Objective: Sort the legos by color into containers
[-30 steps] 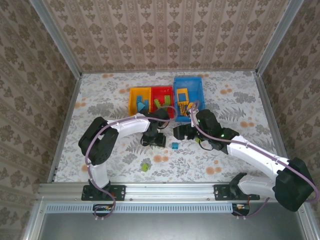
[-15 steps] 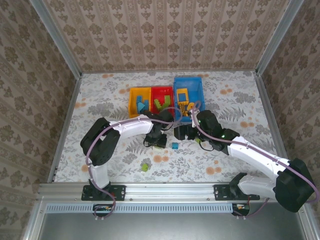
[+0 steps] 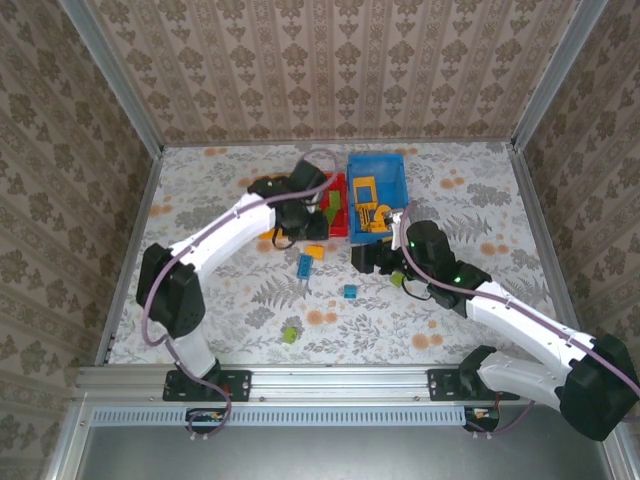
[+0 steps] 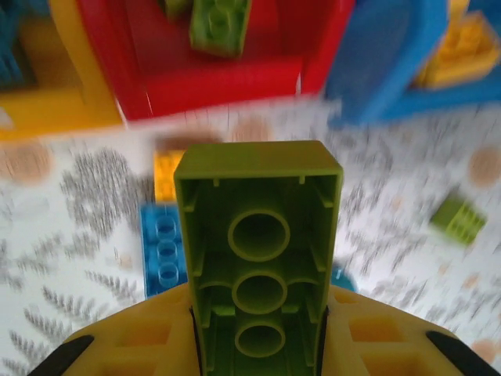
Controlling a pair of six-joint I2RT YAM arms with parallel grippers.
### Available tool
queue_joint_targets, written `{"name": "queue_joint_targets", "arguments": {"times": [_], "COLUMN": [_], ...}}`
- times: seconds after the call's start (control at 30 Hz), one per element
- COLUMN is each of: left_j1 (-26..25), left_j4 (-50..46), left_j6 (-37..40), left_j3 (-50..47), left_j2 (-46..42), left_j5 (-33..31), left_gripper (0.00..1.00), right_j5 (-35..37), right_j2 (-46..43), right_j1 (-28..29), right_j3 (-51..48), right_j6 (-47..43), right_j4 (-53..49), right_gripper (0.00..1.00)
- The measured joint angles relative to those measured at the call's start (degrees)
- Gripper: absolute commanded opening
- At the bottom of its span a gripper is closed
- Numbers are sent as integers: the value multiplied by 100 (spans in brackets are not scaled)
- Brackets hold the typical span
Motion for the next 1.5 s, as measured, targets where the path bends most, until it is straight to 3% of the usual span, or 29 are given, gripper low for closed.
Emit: {"name": "queue_joint_targets", "arguments": {"times": [0.37,0.67,0.9,1.23,1.5], "left_j1": [802,892,855,850,846], "left_j4": [-76,-157,-111,380,1062], "left_j6": [149,131,127,-151,-264], "left_j3": [3042,3410,3222,1912,260], "left_j2": [2662,3307,3182,1613,50], "left_j5": [190,496,540,540,385], "left_gripper": [32,55,56,48,47], "right_j5": [26,26,28,269,656], "right_j2": [435,435,435,501,1722], "right_j1": [-247,-315,-319,-339,575], "right_j3": [573,573,573,592,1187], "right_j6": [120,221,225,109,-210], "right_j4": [-33,-111,-203,-557,-964], "right_gripper": [87,88,88,85,82]}}
